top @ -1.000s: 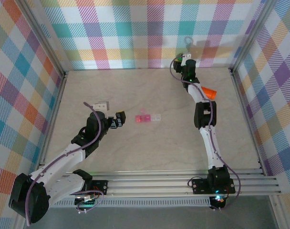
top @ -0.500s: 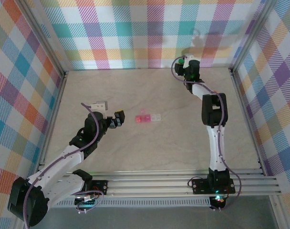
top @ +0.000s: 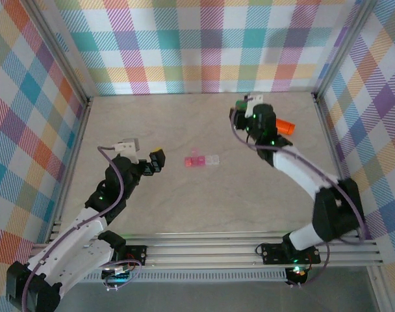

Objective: Sort the pills into containers

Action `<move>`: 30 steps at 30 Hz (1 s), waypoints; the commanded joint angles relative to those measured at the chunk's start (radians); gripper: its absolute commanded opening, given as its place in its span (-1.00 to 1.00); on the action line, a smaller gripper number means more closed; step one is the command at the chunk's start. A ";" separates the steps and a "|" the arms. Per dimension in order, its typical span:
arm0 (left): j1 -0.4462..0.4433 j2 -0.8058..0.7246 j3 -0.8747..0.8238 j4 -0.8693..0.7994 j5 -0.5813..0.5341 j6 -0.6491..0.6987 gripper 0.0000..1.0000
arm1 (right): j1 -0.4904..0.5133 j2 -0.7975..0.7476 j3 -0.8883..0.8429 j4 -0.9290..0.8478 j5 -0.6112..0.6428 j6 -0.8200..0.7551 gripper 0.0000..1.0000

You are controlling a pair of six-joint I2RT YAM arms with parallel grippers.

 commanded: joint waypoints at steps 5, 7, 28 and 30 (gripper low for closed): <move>-0.023 -0.029 -0.004 -0.008 0.026 -0.042 0.99 | 0.157 -0.265 -0.329 -0.169 0.127 0.235 -0.18; -0.034 -0.045 -0.012 -0.017 0.024 -0.061 0.99 | 0.198 -0.294 -0.401 -0.157 0.149 0.268 -0.18; -0.222 -0.144 -0.109 -0.048 -0.094 -0.051 1.00 | 0.423 -0.200 -0.572 0.037 0.314 0.537 0.20; -0.227 -0.136 -0.118 -0.029 -0.074 -0.039 1.00 | 0.445 -0.224 -0.565 0.019 0.314 0.540 0.21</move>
